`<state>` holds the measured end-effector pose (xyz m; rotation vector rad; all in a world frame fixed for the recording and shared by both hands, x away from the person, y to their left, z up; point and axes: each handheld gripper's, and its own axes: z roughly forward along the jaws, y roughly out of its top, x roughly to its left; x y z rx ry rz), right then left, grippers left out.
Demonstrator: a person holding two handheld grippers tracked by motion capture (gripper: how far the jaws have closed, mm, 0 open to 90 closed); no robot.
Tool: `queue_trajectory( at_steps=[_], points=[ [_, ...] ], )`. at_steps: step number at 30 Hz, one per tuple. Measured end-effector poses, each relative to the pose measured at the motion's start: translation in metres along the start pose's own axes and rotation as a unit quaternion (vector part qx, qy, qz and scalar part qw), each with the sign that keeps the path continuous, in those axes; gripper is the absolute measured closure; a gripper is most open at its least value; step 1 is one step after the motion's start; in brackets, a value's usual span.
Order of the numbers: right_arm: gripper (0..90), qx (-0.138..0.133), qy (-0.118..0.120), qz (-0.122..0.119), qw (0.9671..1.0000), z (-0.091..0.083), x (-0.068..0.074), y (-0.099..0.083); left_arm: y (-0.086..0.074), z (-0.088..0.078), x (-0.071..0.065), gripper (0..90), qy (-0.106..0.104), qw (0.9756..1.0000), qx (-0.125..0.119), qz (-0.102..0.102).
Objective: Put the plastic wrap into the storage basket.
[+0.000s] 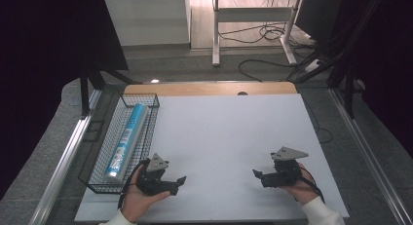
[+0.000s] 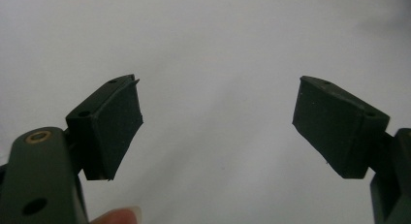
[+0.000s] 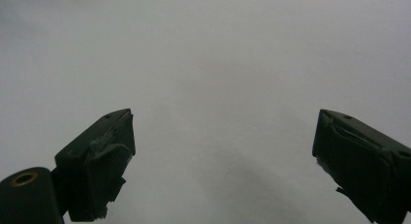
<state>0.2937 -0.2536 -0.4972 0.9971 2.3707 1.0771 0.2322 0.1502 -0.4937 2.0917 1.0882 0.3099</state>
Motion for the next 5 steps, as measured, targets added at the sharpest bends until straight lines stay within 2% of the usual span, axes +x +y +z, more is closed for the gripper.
queue_trajectory(
  at_steps=[5],
  points=[
    [8.5, -0.012, 0.006, 0.012, 0.9998, -0.0015, -0.0027, 0.0052, -0.0012, -0.0027, 0.0047, 17.9, -0.003, 0.9999, -0.006, -0.014]
  ],
)
